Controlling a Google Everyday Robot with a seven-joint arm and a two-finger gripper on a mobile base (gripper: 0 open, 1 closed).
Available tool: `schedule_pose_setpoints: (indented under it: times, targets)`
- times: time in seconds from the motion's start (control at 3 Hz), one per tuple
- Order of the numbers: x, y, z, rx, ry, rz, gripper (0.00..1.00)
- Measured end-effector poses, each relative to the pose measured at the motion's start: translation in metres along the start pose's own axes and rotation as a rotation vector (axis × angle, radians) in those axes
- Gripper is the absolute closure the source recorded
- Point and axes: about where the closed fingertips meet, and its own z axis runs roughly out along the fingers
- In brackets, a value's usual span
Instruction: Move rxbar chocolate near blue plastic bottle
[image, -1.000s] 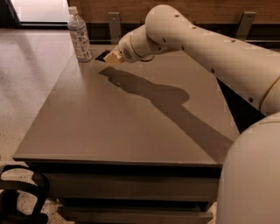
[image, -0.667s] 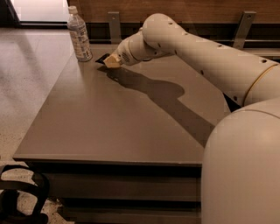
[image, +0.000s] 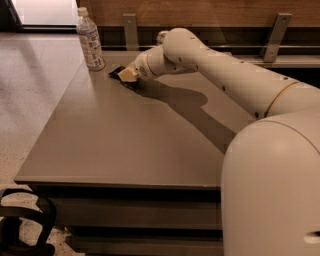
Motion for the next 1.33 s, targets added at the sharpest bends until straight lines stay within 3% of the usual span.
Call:
schedule_pose_setpoints:
  times: [1.0,1.33]
  targets:
    - [0.0009,0.0059,0.007,-0.012,0.004,-0.001,0.13]
    - [0.0014,0.0077,0.0092,-0.016,0.005,-0.001,0.0]
